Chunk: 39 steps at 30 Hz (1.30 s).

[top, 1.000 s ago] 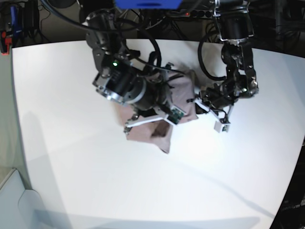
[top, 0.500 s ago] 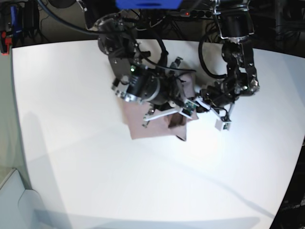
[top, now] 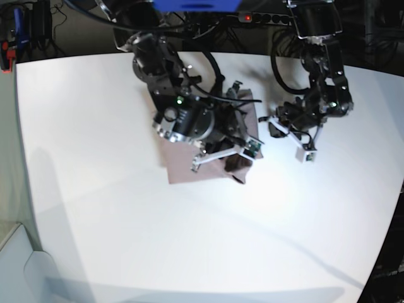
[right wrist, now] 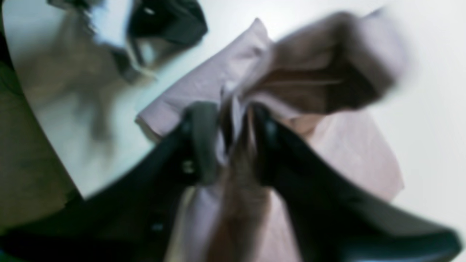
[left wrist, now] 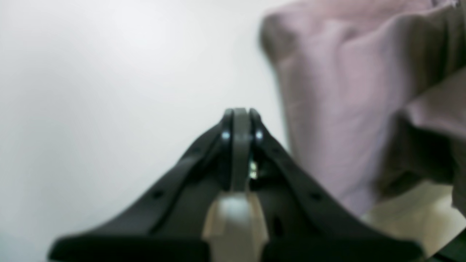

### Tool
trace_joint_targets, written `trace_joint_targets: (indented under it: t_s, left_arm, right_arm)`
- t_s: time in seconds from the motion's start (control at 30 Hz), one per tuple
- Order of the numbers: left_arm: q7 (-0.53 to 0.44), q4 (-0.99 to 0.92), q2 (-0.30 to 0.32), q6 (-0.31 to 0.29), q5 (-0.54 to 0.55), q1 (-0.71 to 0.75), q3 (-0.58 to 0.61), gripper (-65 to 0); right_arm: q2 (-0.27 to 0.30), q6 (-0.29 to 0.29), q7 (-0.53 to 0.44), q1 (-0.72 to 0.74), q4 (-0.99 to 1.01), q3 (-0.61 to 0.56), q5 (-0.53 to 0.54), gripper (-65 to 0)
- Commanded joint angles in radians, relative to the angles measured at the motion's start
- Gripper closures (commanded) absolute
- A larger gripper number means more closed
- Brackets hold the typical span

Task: Layout the t-shirt on the table in an organized manner, then fold the t-shirt properly
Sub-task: 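Fold the strip end with the right gripper toward the left gripper, then release the right gripper and tuck the shirt end with the left gripper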

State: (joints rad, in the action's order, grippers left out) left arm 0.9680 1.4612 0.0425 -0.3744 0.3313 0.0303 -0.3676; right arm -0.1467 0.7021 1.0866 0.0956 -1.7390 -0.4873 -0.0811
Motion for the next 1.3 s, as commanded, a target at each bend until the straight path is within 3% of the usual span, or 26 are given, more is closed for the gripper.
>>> trace_joint_targets:
  t_s: [0.0,0.1,0.23,0.43,0.7,0.87,0.97,1.13,1.27]
  left_arm:
    - [-0.004,0.026,0.013,0.002,-0.005,-0.008,-0.020,-0.1]
    - [-0.004,0.048,0.015,-0.004,-0.005,0.029,-0.075,-0.1]
    - [-0.004,0.086,0.017,-0.007,-0.005,0.087,-0.153,-0.1]
    - [-0.004,0.149,0.043,-0.010,-0.004,0.164,-0.236,-0.1]
    - [-0.002,0.263,0.033,-0.011,0.012,0.205,-0.295,-0.1]
    - [0.007,0.326,0.041,-0.011,0.237,0.244,-0.290,-0.7]
    - [0.078,0.333,0.043,-0.010,0.340,0.237,-0.295,-7.5]
    - [0.144,0.333,0.038,-0.010,0.449,0.211,-0.290,-30.4]
    - [0.147,0.324,0.040,-0.010,0.553,0.207,-0.250,-38.9]
  right_arm:
    - [-0.010,-0.004,-0.018,0.014,-0.019,-0.003,0.011,-24.9]
    - [-0.010,-0.004,-0.018,0.005,-0.037,-0.003,0.011,-35.4]
    - [-0.010,-0.004,-0.016,-0.018,-0.128,-0.003,0.013,-42.7]
    - [-0.010,-0.004,-0.016,-0.017,-0.171,0.020,0.007,-43.2]
    - [-0.009,-0.004,-0.023,-0.013,-0.080,0.098,0.007,-40.3]
    - [0.028,-0.004,-0.018,-0.007,-0.102,0.158,0.005,-39.7]
    - [0.062,-0.004,-0.018,-0.007,-0.140,0.195,0.005,-39.9]
    - [0.126,-0.004,-0.016,-0.021,-0.180,0.269,0.005,-39.9]
    - [0.157,-0.004,-0.016,-0.058,-0.198,0.335,0.005,-39.9]
